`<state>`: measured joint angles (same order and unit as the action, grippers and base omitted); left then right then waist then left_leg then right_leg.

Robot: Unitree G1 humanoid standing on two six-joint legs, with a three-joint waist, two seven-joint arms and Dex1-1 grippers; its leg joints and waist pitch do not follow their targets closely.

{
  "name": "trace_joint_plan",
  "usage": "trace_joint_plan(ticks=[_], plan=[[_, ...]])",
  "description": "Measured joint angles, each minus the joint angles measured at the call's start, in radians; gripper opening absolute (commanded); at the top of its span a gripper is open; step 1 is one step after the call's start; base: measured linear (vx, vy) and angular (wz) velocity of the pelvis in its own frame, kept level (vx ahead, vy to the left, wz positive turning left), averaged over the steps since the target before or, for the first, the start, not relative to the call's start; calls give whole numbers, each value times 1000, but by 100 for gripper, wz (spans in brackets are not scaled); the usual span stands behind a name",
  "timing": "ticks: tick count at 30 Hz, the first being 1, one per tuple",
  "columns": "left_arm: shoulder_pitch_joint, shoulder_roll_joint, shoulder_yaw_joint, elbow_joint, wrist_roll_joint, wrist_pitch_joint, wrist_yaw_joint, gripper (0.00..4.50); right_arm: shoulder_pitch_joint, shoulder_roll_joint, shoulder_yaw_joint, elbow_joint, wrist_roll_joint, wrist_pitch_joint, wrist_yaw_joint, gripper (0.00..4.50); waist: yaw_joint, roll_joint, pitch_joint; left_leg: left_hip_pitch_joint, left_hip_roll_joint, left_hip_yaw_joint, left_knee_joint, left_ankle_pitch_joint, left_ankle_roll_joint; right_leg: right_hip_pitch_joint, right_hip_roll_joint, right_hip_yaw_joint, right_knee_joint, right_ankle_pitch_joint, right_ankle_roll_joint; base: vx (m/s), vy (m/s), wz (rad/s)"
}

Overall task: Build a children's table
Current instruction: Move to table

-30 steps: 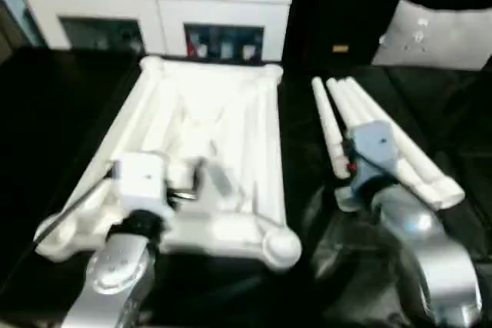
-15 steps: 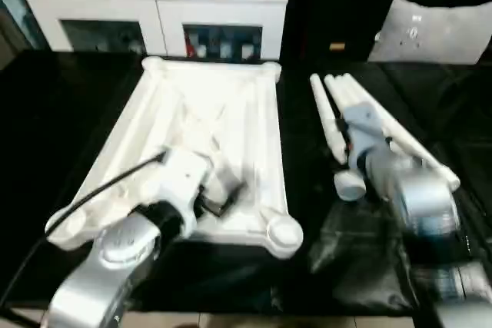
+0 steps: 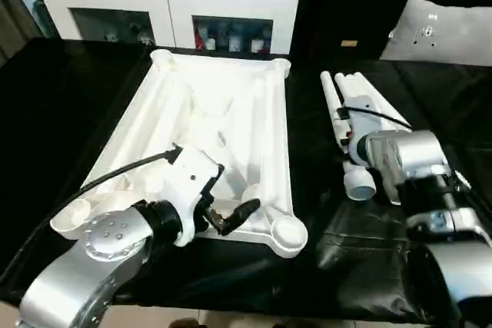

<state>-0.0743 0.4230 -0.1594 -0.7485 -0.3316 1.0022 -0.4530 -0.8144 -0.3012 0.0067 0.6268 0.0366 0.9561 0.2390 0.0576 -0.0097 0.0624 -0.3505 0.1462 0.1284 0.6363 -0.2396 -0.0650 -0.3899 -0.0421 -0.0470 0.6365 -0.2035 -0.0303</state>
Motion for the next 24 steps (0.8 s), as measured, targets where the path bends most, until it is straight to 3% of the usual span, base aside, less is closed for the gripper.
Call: trace_joint_plan(ticks=[6, 11, 12, 16, 18, 24], plan=[[0, 14, -1, -1, -9, 24, 4, 450, -22, -11, -14, 57, -2, -53, -14, 276, 2, -6, 4, -1, 3, 5, 0, 3, -4, -2, 0, 0, 3, 0, 0, 0, 0, 0], [0, 16, -5, -1, -15, 42, 10, 450, -52, -32, -40, 63, 0, -94, -14, 321, 4, -7, 4, -9, 7, 13, 0, 6, -2, -12, -1, 1, 7, 0, 0, 0, 0, 0], [0, 16, -7, -1, -16, 42, 10, 450, -56, -38, -42, 63, 0, -91, -16, 344, 4, -8, 4, -9, 8, 13, 0, 6, -2, -12, 0, 0, 6, 0, 0, 0, 0, 0], [-1, 16, -11, -1, -19, 44, 11, 450, -57, -43, -52, 63, 10, -62, -14, 359, 4, -8, 5, -9, 9, 16, 0, 6, -2, -13, 0, 0, 7, 0, 0, 0, 0, 0], [-4, 17, -15, -1, -23, 45, 12, 450, -58, -43, -52, 66, 10, -48, -14, 394, 4, -8, 5, -8, 10, 16, 0, 7, -3, -13, 0, 0, 7, 0, 0, 0, 0, 0], [-11, 16, -19, -1, -27, 47, 15, 450, -62, -39, -52, 152, 12, -18, 5, 394, 4, -8, 5, -8, 10, 17, 0, 9, -5, -13, 0, 0, 9, 0, -1, 0, 0, 0]])
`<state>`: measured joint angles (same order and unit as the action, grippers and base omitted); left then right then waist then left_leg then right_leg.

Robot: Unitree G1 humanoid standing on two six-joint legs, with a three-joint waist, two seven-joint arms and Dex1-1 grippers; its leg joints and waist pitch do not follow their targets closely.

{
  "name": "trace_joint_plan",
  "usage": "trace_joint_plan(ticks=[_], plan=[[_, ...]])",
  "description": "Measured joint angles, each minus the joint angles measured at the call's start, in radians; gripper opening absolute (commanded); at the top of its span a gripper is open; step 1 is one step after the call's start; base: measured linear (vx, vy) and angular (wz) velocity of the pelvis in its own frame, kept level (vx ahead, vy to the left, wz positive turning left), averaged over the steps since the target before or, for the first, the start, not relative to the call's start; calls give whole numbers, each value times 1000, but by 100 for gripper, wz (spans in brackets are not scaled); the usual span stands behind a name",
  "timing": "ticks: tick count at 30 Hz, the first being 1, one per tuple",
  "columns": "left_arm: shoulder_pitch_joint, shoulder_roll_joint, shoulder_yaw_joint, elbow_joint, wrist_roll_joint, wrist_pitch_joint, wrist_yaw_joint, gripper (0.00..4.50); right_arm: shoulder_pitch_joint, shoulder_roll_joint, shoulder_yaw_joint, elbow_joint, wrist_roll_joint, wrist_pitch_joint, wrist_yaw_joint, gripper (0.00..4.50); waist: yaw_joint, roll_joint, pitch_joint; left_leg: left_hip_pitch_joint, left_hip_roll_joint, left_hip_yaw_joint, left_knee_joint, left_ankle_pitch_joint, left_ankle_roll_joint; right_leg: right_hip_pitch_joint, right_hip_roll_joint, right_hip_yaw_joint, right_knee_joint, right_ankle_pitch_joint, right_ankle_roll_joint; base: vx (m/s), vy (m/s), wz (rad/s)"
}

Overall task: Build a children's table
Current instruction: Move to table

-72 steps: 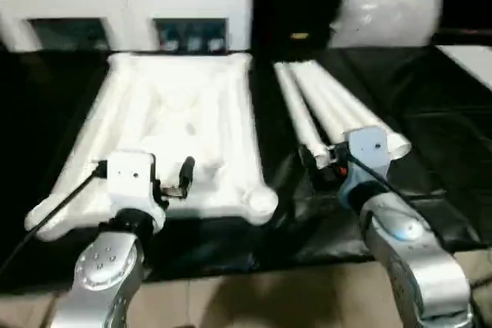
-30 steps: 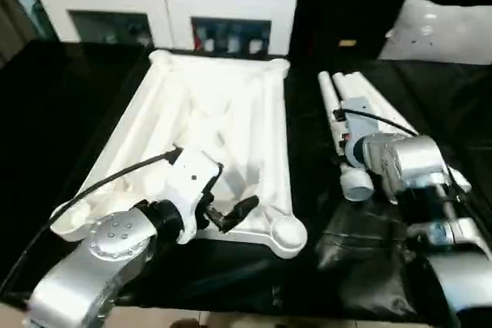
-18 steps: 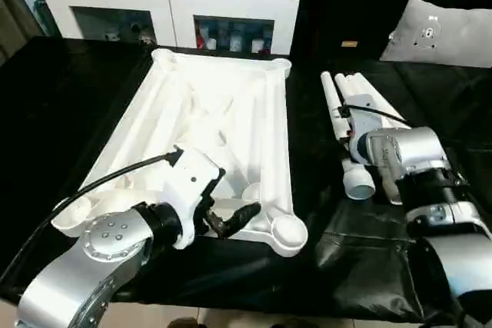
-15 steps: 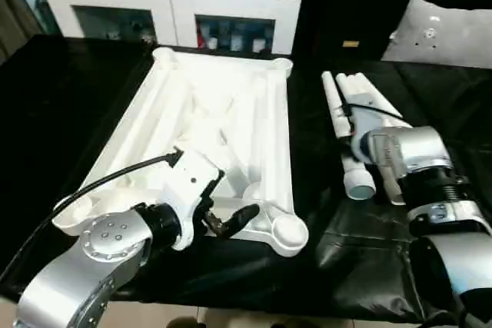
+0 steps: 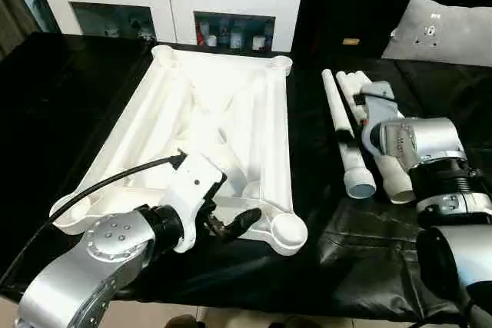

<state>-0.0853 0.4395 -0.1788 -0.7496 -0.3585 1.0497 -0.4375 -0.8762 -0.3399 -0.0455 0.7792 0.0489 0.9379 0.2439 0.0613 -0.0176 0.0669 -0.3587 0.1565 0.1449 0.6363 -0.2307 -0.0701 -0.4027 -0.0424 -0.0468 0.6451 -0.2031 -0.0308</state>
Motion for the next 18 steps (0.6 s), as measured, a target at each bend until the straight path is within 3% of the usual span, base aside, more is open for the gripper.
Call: trace_joint_plan(ticks=[3, 10, 18], plan=[[-2, 0, -5, 0, -1, 1, 3, 450, 7, 10, -21, 35, 13, 0, 0, 394, 0, 0, 0, 0, 0, 0, 0, 0, 0, 0, 0, 0, 0, 0, 0, 0, 0, 0], [-4, 2, -5, 0, -2, 6, 7, 450, 12, 14, -62, 69, 44, -14, 17, 334, 1, -1, 0, 0, 0, 1, 0, 1, 0, 0, 0, 0, 0, 0, 0, 0, 0, 0], [-6, 2, -5, 0, -12, 12, 7, 450, 9, 12, -70, 102, 51, -51, 27, 260, 0, -3, -1, 0, 1, 1, 0, 1, 0, 0, 0, 0, 1, 1, -1, 0, 0, 0]])
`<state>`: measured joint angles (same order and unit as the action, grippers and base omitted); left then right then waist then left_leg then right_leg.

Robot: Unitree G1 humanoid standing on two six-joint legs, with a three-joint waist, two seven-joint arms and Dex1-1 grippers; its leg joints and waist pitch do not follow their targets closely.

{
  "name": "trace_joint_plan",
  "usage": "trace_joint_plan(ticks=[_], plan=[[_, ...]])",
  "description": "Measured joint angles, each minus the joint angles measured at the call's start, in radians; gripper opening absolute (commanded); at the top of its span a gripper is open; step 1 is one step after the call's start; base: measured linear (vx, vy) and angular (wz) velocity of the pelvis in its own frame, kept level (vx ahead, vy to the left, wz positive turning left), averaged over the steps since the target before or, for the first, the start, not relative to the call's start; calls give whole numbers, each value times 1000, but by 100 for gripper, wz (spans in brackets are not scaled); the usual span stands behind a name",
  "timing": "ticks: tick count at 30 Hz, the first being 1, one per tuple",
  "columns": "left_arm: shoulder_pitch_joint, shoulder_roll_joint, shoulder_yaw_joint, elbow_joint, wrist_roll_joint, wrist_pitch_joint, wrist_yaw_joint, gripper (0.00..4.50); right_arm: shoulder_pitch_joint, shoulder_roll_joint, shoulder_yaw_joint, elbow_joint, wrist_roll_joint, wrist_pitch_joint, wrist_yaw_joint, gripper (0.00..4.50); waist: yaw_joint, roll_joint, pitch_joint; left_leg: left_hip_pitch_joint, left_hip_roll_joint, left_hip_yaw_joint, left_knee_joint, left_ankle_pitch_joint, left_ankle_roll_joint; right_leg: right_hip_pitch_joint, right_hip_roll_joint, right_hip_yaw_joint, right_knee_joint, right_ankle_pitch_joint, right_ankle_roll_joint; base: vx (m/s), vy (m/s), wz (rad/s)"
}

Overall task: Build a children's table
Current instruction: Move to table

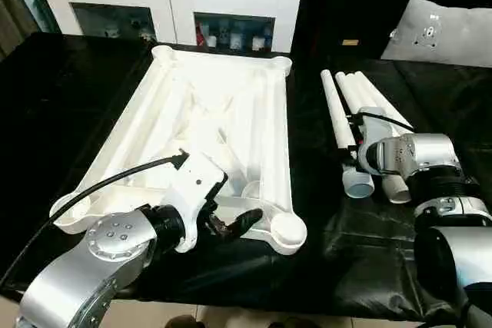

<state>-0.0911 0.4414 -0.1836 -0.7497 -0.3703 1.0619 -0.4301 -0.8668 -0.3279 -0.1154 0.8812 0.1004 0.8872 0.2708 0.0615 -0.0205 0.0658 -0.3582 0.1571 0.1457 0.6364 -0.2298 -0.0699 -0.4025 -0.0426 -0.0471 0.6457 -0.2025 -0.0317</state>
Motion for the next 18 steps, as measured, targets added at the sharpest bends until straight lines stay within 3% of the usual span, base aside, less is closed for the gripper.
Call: trace_joint_plan(ticks=[7, 10, 13, 18], plan=[[-8, 4, 0, -1, -8, 6, 0, 450, 0, 0, -23, 38, 13, -42, 22, 201, 0, -5, -3, 1, 1, 0, 0, 0, 0, 1, 0, -1, 0, 0, 0, 0, 0, 0], [-8, 5, 0, -1, -9, 9, 0, 450, 9, 0, -25, 41, 14, -76, 31, 195, 0, -7, -4, 2, 1, 0, 0, 0, 0, 2, 0, -1, 0, 0, 0, 0, 0, 0], [-10, 21, -10, -1, 4, -7, 10, 450, 59, 1, -29, 0, 15, -179, 35, 191, 1, -10, -6, 2, 1, 0, 0, 0, 0, 2, 0, -1, 0, 0, 0, 0, 0, 0], [-15, 18, -12, 0, 64, -90, 46, 450, 106, 1, -63, -79, 50, -193, 49, 191, 0, -9, -5, 1, 1, 0, 0, 0, 0, 1, 0, -2, 0, 0, 1, 0, 0, 0]])
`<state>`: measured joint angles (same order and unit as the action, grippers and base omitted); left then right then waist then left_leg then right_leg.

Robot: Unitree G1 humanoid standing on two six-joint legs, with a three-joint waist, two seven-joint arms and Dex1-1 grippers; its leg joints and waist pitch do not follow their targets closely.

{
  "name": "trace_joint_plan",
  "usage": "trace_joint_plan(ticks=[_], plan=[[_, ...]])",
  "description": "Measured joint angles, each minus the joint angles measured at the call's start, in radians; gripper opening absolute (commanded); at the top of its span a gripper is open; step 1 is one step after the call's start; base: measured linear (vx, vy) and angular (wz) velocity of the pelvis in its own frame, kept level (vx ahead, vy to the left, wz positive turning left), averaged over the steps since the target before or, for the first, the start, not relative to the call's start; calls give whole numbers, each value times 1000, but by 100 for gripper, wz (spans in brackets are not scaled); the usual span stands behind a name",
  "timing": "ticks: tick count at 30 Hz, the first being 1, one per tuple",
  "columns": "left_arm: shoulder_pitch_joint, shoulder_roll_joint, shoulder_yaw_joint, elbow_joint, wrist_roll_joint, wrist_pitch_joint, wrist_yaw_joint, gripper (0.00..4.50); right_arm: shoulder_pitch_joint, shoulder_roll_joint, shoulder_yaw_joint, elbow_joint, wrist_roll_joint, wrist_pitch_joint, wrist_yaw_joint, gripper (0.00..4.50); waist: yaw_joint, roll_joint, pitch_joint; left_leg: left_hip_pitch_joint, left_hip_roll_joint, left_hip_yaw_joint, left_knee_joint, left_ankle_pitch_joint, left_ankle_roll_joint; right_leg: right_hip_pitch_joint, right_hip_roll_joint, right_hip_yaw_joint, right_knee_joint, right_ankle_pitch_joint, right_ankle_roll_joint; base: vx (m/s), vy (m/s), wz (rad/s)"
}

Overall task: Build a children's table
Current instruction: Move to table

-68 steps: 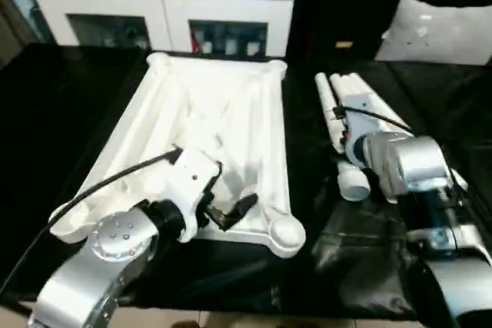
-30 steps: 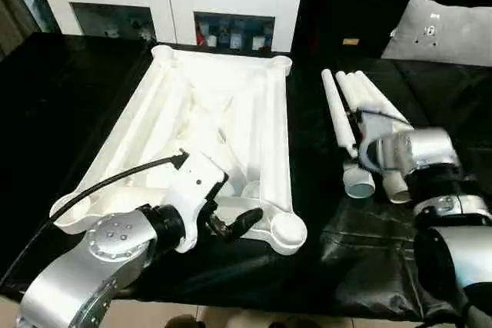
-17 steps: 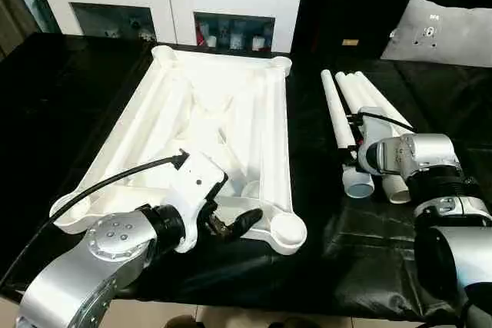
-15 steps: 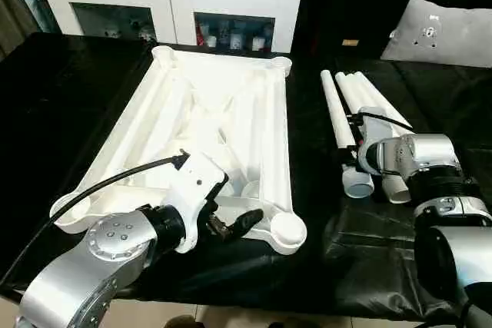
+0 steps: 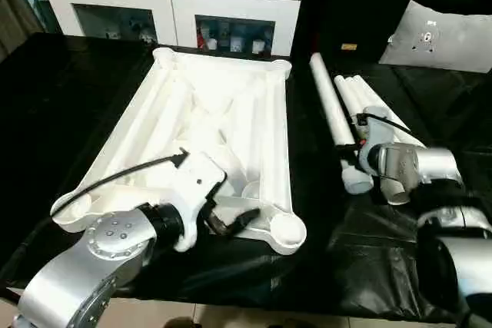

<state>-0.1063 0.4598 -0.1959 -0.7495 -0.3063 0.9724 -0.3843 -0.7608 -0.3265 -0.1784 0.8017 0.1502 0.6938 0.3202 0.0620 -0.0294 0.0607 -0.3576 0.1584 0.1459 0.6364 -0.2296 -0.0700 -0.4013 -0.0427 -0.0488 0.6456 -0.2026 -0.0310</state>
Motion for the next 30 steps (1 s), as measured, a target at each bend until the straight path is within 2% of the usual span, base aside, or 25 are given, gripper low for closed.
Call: trace_joint_plan(ticks=[2, 5, 8, 9, 10, 13, 16, 18, 24, 29, 30], plan=[[-20, -11, 6, 12, 9, -17, 13, 450, 15, 3, -27, -43, 30, 13, 17, 190, 0, 1, 1, -1, 1, 0, 0, 1, 1, -1, 0, -1, 0, 0, -1, 0, 0, 0], [-79, -77, 59, 69, 7, -37, 47, 450, 43, 32, -78, -193, 120, 9, 83, 188, 0, 13, 5, -3, 1, 0, 0, 2, 1, -2, 0, -1, 0, 2, -3, 0, 0, 0], [-171, -194, 157, 147, -38, -48, 91, 450, 116, 56, -97, -385, 242, -34, 220, 188, 8, 14, 6, -5, 4, 0, -1, 2, 1, -2, 1, -5, -2, 2, -3, 0, 0, 0], [-204, -229, 196, 181, -65, -61, 104, 450, 144, 73, -102, -459, 304, -38, 285, 188, 11, 15, 5, -6, 6, 0, -1, 2, 1, -2, 2, -7, -4, 2, -3, 0, 0, 0], [-221, -240, 212, 197, -80, -68, 107, 450, 152, 87, -102, -492, 339, -37, 319, 188, 10, 15, 5, -6, 7, 0, -1, 2, 1, -2, 2, -8, -4, 2, -3, 0, 0, 0], [-289, -313, 268, 273, -149, -83, 113, 450, 194, 104, -146, -597, 481, 29, 420, 188, 28, 16, 5, -8, 10, 0, -1, 7, 8, -2, 1, -14, -9, 2, -4, 0, 0, 0], [-368, -376, 332, 331, -229, -78, 124, 450, 222, 126, -151, -673, 576, 92, 488, 188, 38, 16, 5, -10, 12, 0, -1, 8, 9, -2, 1, -17, -12, 3, -6, 0, 0, 0], [-435, -450, 399, 377, -318, -55, 137, 450, 255, 125, -152, -730, 643, 129, 525, 188, 51, 16, 5, -11, 12, 1, -1, 8, 10, -1, 0, -18, -14, 4, -6, 0, 0, 0], [-495, -524, 463, 416, -483, -32, 157, 450, 297, 124, -125, -808, 719, 172, 565, 188, 54, 17, 5, -11, 13, 2, -1, 8, 10, -1, 0, -19, -15, 4, -6, 0, 0, 0], [-519, -539, 465, 424, -523, -14, 152, 450, 331, 117, -92, -865, 730, 200, 580, 188, 54, 17, 5, -11, 13, 2, -3, 10, 7, -1, 0, -20, -15, 3, -5, 0, 0, 0], [-525, -538, 463, 424, -523, -14, 149, 421, 339, 115, -78, -876, 729, 199, 581, 188, 54, 17, 5, -11, 13, 2, -3, 10, 7, -1, 0, -20, -15, 3, -5, 0, 0, 0]])
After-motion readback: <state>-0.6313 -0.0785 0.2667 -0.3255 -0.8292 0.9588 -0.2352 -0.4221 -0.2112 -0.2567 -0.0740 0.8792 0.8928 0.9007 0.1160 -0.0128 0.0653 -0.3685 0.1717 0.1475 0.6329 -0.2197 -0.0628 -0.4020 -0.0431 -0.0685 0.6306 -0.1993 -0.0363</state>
